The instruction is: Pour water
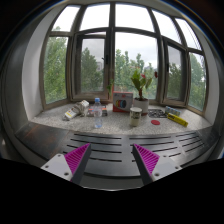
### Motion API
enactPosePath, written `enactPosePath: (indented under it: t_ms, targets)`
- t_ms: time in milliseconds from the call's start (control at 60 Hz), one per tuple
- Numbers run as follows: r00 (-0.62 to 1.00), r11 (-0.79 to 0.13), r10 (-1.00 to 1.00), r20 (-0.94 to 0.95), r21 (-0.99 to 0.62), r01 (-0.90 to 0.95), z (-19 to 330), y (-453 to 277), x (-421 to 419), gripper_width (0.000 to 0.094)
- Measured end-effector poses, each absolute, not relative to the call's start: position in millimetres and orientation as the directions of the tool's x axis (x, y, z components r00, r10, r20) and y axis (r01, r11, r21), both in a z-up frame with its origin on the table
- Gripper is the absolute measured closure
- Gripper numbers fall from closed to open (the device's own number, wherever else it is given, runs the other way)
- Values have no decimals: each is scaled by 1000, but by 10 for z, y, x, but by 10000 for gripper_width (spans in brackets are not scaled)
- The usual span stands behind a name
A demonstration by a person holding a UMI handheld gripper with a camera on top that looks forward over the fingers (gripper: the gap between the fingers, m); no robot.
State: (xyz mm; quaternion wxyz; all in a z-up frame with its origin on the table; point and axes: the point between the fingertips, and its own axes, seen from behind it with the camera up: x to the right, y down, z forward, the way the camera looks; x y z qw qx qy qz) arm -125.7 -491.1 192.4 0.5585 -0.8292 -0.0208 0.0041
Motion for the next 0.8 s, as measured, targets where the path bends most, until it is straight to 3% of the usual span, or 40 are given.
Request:
enactPosePath:
  t_ms: [483, 633, 800]
  targets:
    - [997, -443, -45, 62, -896, 35, 998, -3852, -1560, 84]
    - [999, -421, -36, 29, -907, 11, 829, -3097, -1970, 82]
    - [999, -325, -23, 35, -945, 26, 893, -2064, -2257, 81]
